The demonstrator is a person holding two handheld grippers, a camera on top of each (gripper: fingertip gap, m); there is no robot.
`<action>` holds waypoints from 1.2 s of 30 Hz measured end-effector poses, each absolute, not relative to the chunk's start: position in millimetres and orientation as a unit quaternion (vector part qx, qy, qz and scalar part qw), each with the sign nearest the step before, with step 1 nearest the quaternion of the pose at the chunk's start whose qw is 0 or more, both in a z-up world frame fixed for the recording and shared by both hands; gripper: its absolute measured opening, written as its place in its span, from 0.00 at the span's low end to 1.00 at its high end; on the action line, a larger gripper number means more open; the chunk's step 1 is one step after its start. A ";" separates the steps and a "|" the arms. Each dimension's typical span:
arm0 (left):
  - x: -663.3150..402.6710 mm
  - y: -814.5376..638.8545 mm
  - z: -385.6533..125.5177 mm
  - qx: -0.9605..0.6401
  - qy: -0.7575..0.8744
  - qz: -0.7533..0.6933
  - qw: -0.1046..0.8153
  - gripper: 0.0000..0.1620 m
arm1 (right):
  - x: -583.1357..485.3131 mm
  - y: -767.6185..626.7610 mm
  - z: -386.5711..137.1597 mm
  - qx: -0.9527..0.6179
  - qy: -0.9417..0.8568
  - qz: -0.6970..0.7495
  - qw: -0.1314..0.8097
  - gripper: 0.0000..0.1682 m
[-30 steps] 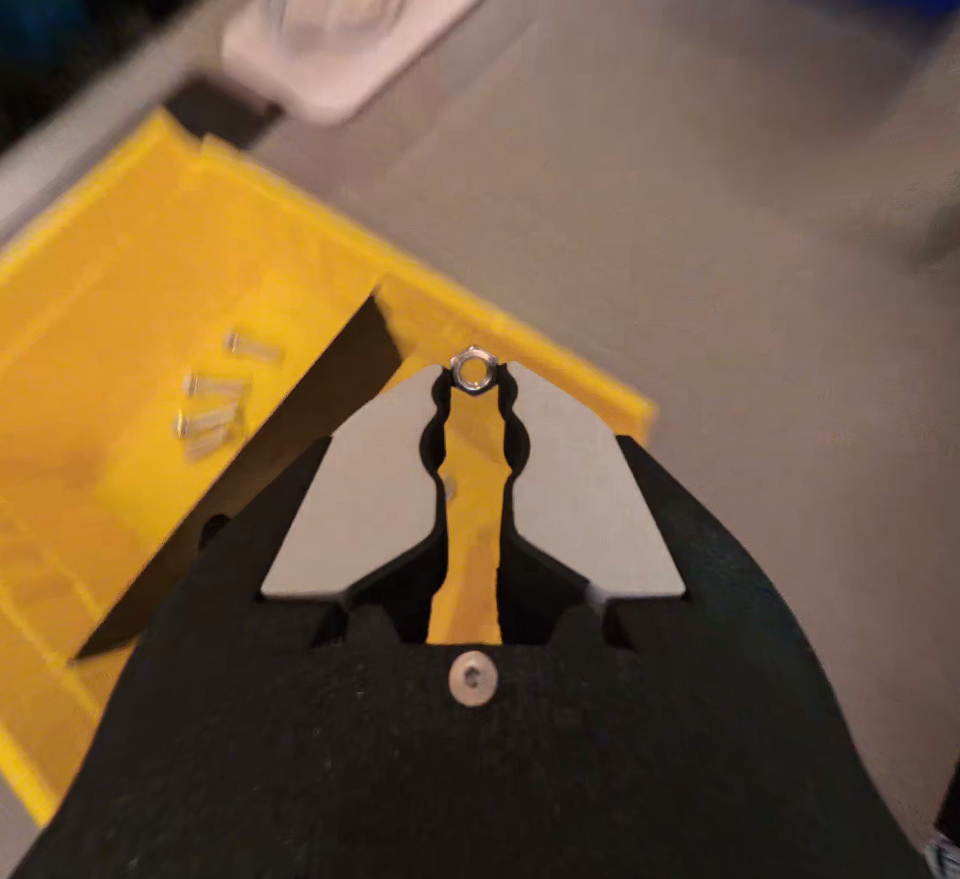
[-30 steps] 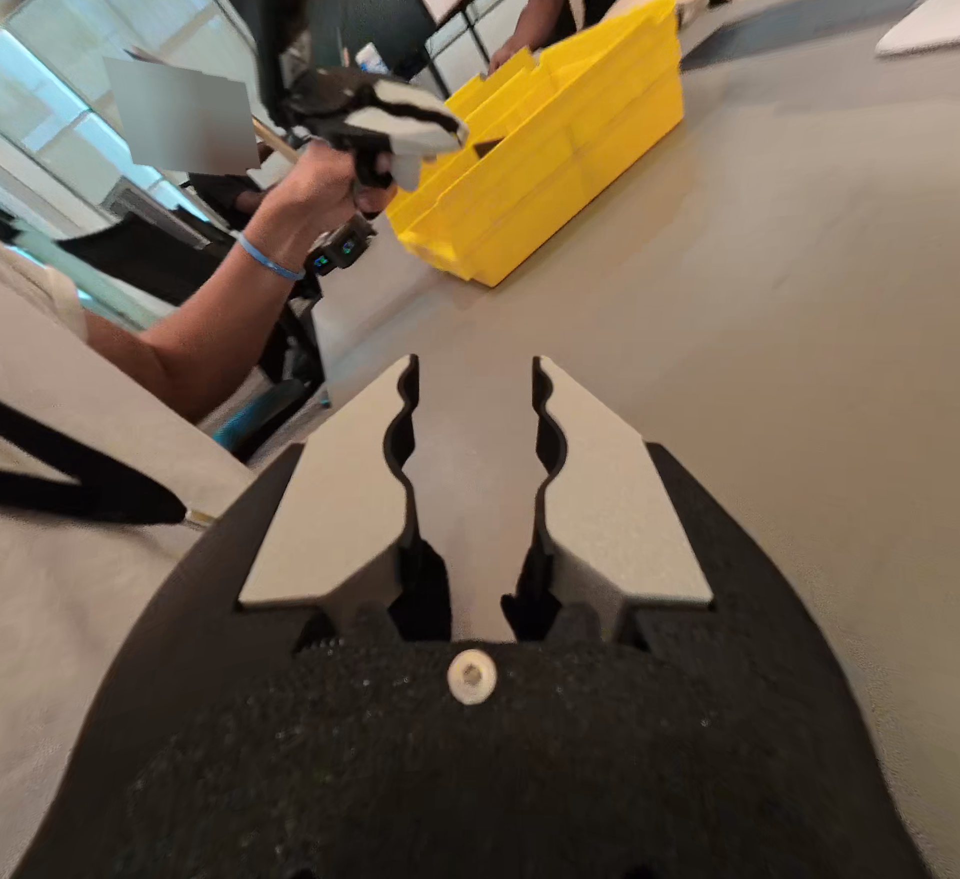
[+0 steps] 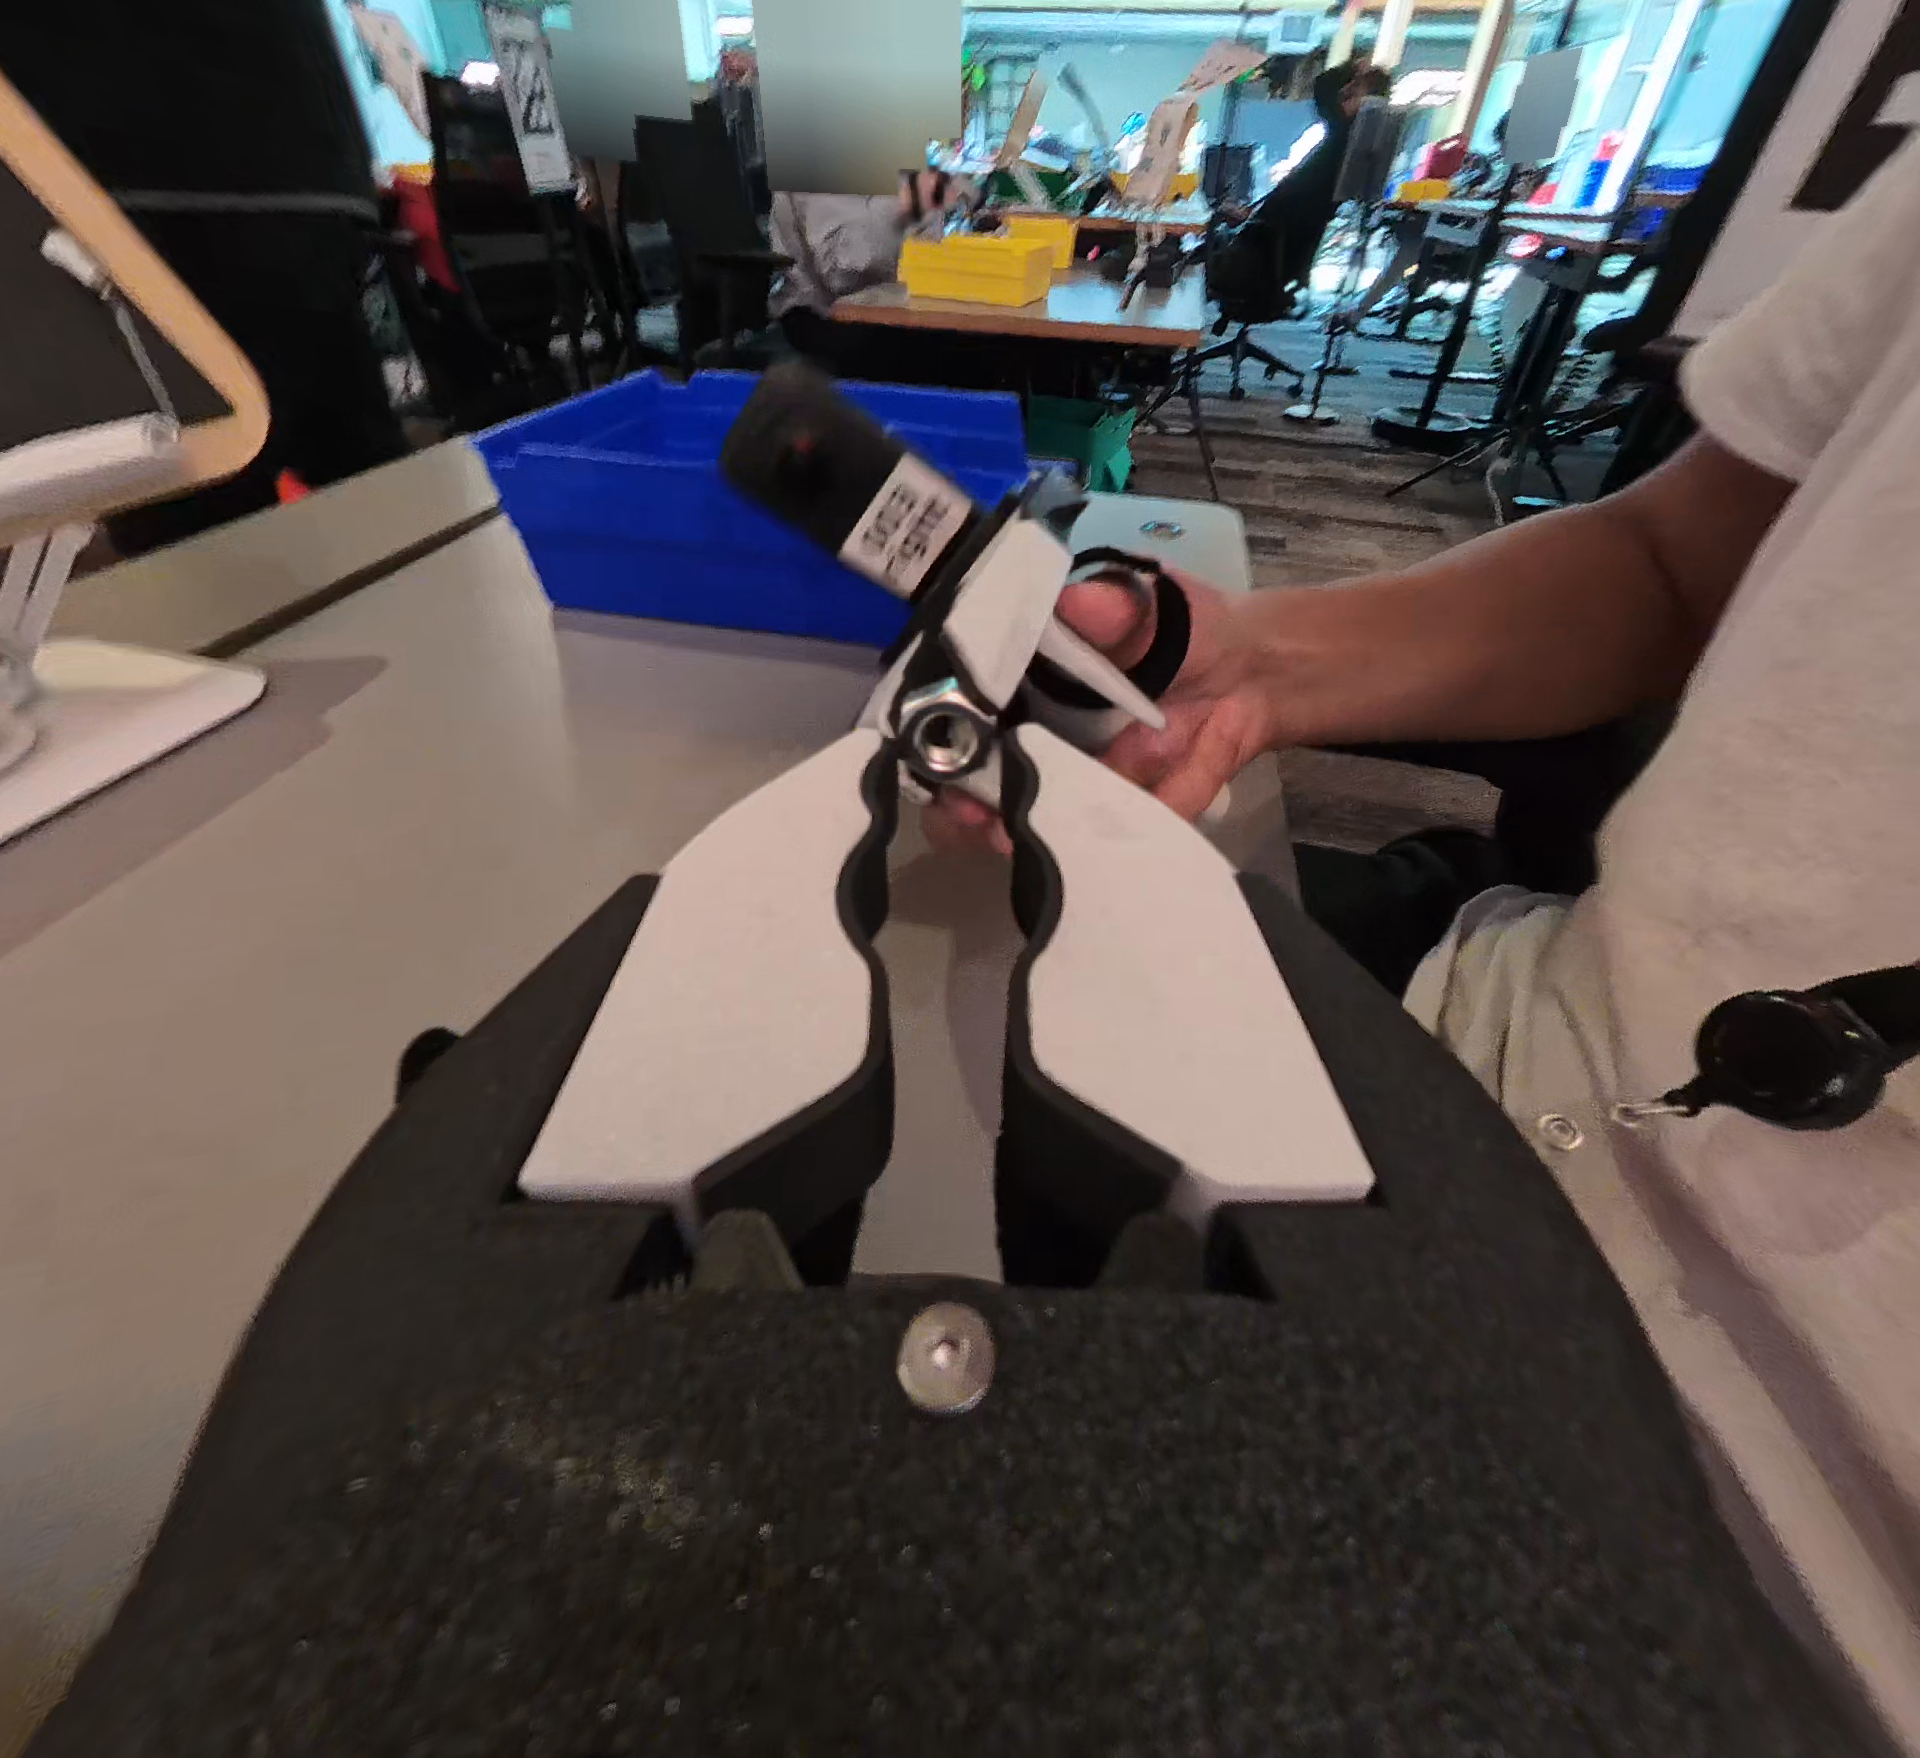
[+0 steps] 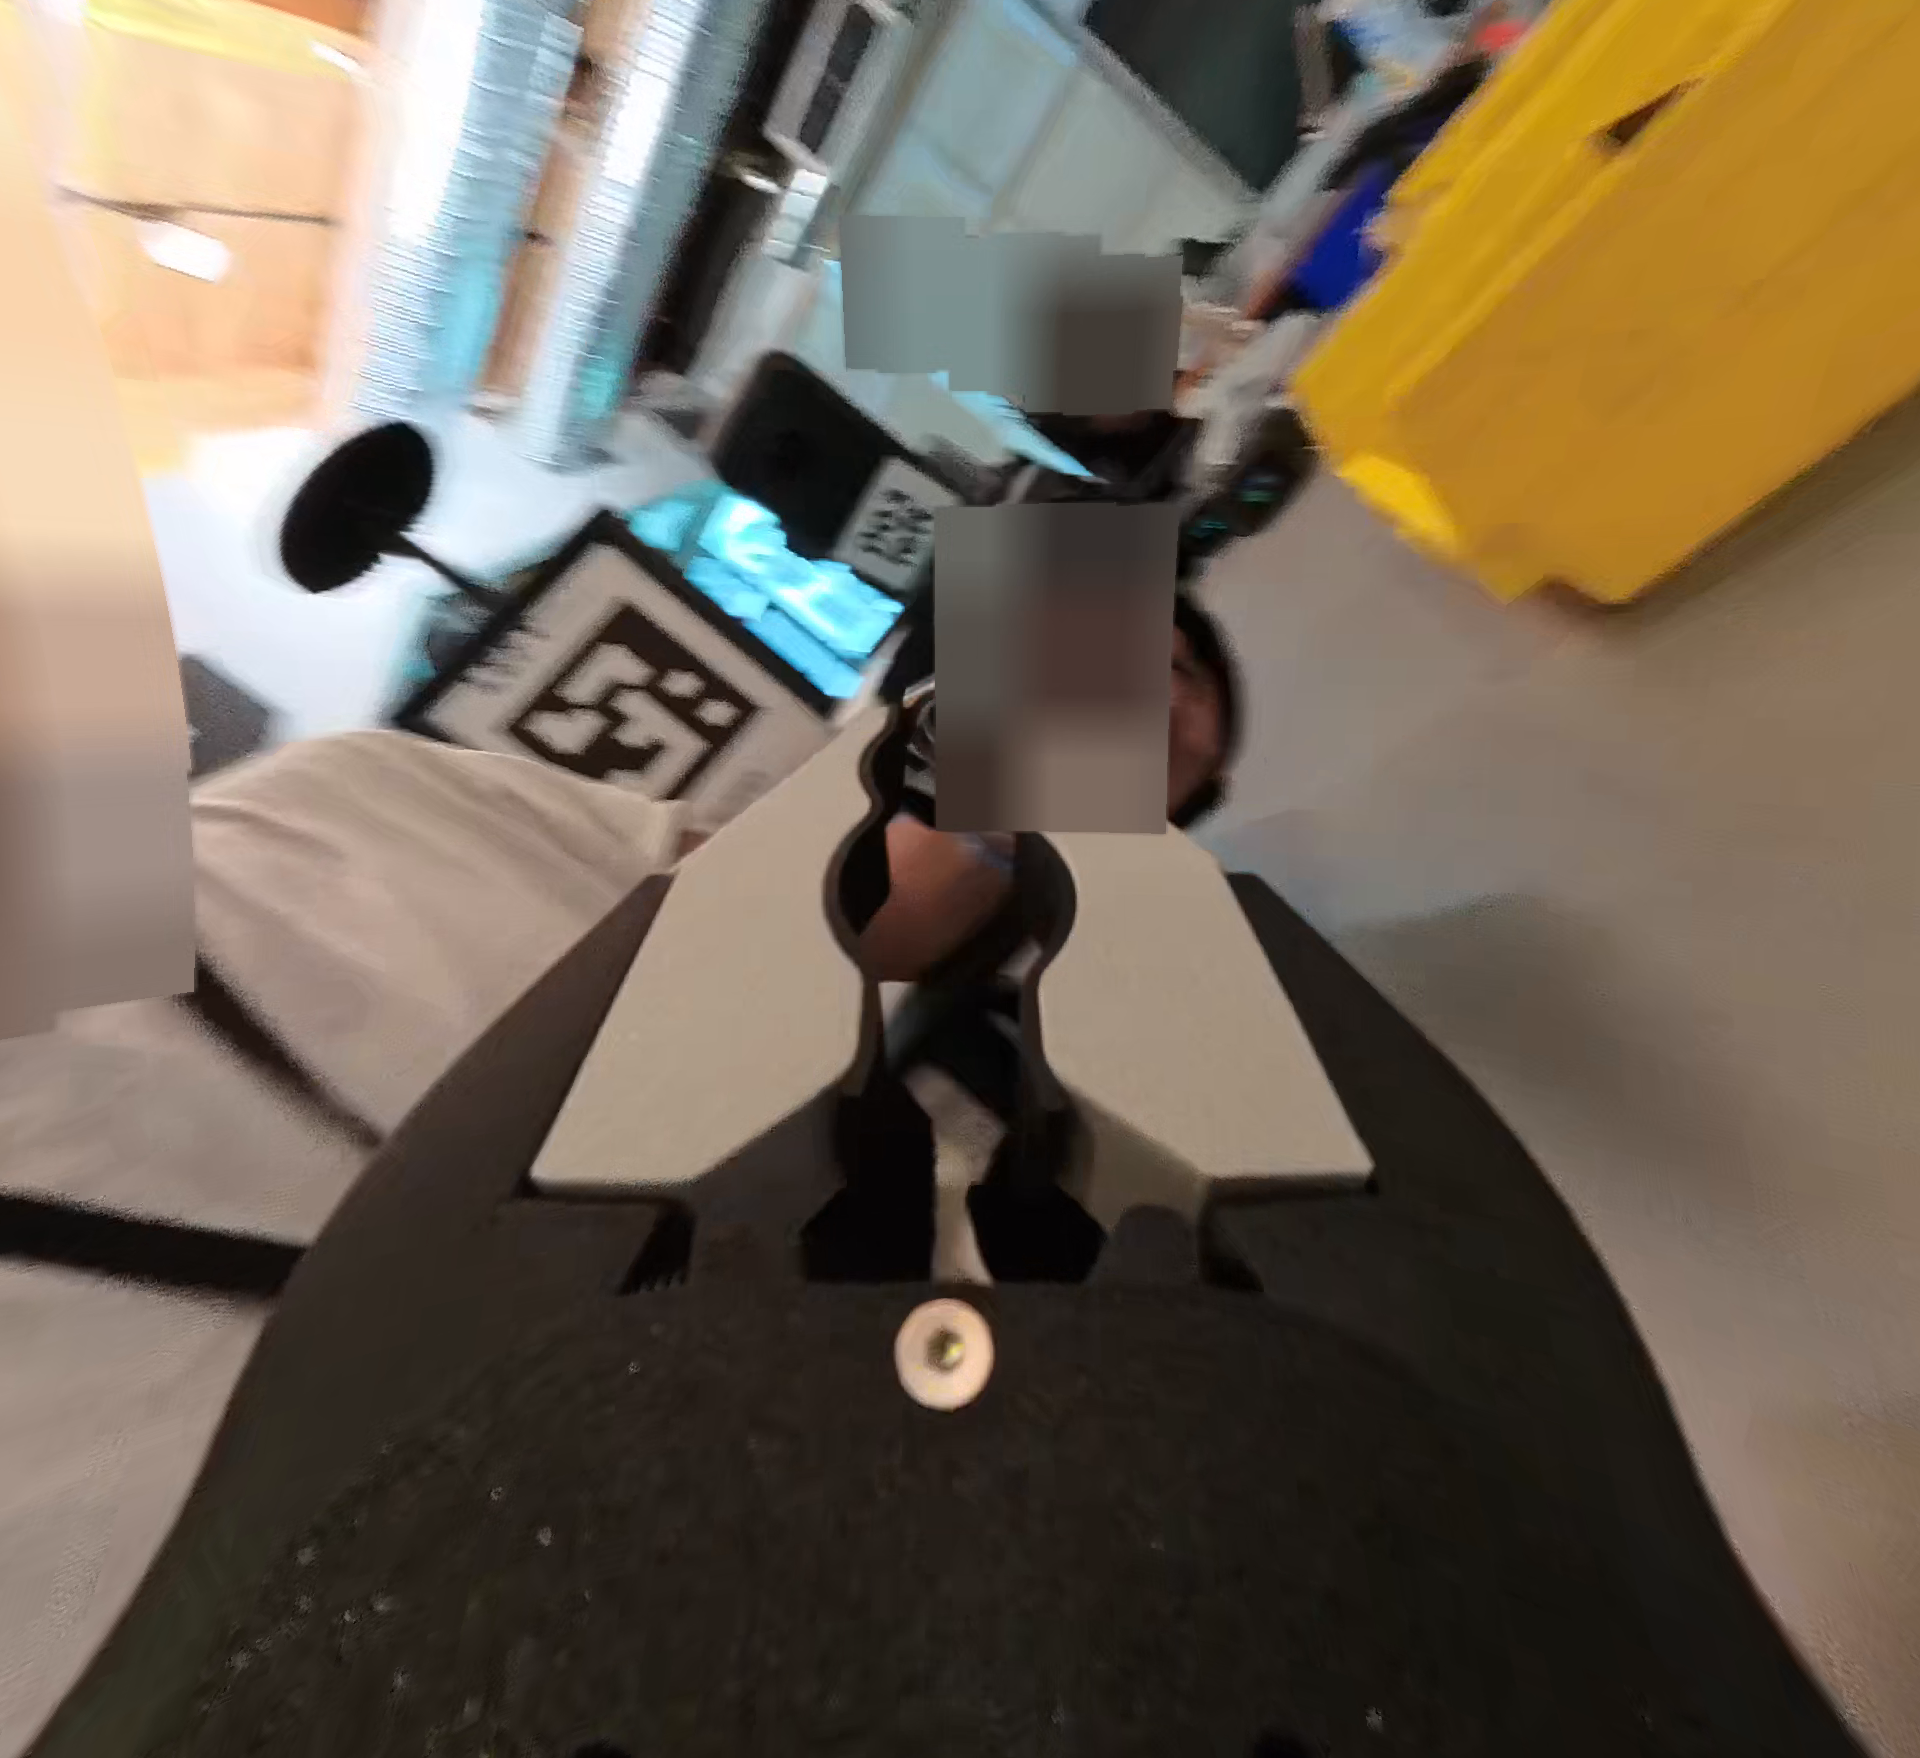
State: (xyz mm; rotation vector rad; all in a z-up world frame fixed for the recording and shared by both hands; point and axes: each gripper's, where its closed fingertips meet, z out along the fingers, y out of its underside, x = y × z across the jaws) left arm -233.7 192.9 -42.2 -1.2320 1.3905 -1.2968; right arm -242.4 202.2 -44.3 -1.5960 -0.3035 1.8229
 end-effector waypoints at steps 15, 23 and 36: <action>-260.2 217.0 -101.0 -0.644 0.487 -0.427 0.408 0.23 | -107.8 307.0 -190.2 -0.910 -0.396 0.030 0.115 0.10; -274.4 228.3 -116.3 -0.659 0.507 -0.372 0.414 0.25 | -117.2 312.5 -196.7 -0.912 -0.398 0.043 0.093 0.10; -337.4 328.8 -57.3 -0.717 0.524 -0.288 0.357 0.27 | -215.2 212.3 -117.2 -0.807 -0.293 0.346 0.378 0.23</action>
